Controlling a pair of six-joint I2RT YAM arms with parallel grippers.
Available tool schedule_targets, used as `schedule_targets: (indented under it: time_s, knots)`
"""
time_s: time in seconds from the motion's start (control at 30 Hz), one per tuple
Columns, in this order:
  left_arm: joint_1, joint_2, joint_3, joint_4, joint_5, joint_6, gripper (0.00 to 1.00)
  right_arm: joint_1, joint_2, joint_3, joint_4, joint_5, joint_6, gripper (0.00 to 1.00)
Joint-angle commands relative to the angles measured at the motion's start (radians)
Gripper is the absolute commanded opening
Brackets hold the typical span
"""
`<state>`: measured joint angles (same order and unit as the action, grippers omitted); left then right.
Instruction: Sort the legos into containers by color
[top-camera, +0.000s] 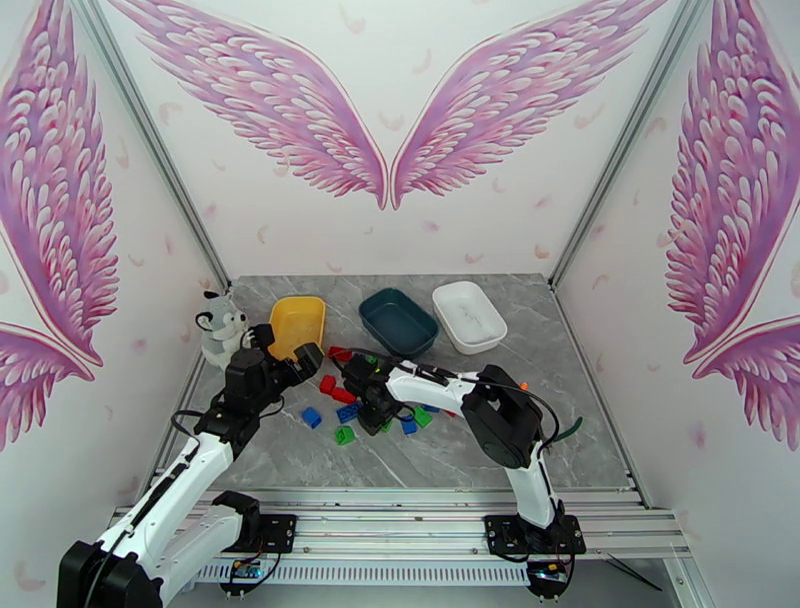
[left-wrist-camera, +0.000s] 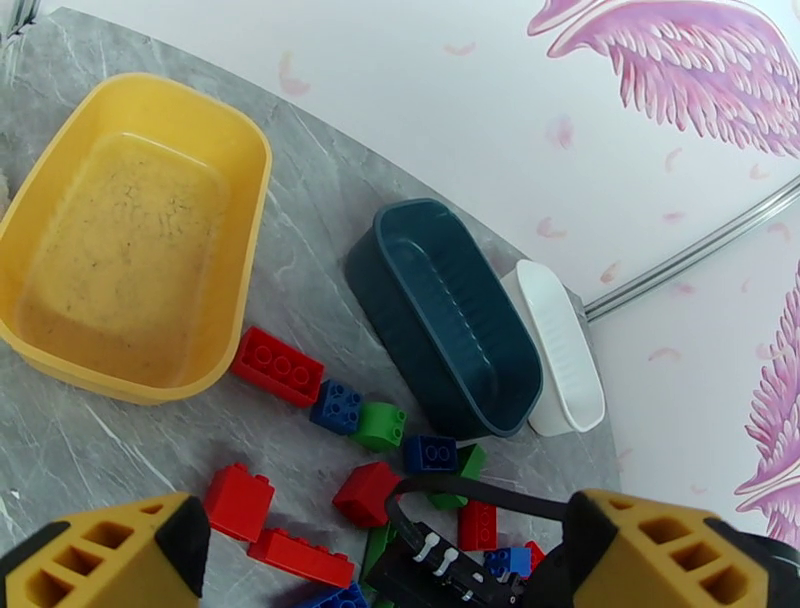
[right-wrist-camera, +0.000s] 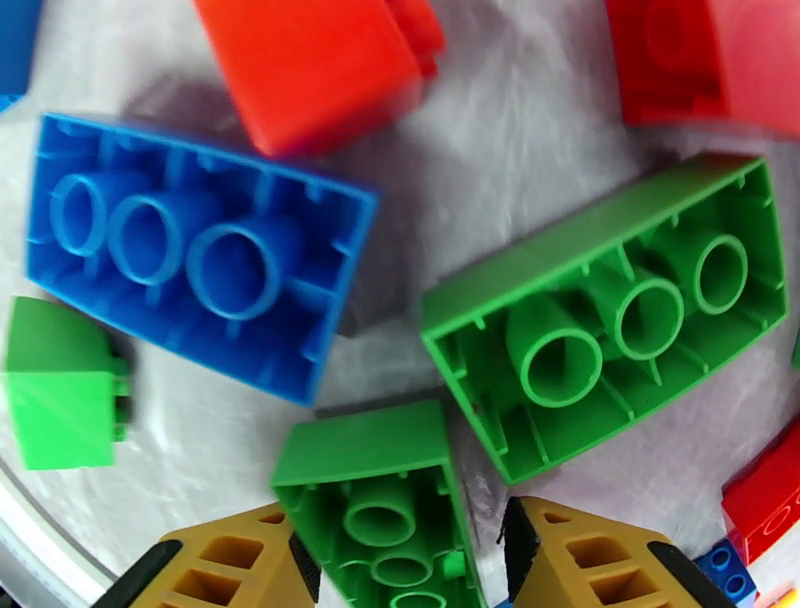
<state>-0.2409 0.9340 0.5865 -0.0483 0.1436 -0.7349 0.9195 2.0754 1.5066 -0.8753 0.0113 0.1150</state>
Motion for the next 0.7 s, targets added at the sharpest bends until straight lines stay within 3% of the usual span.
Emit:
schedule_targets:
  time_s: [0.0,0.2,0.4,0.5,0.67]
  knots:
    - [0.022,0.003,-0.018,-0.008,-0.010,-0.016,0.99,0.008,0.016,0.030,-0.024,0.033,0.009,0.48]
    - [0.063,0.005,-0.054,0.028,-0.009,-0.059,0.99,0.008,0.008,0.031,-0.032,0.054,0.006,0.30]
    - [0.060,0.045,-0.023,0.048,0.089,-0.043,0.96,-0.010,-0.099,-0.021,-0.001,0.098,0.020,0.23]
    - [0.044,0.071,-0.002,0.056,0.138,-0.039,0.96,-0.056,-0.174,-0.068,0.032,0.111,0.036,0.17]
    - [-0.036,0.150,0.041,0.084,0.169,-0.010,0.99,-0.189,-0.295,-0.154,0.114,0.127,0.104,0.16]
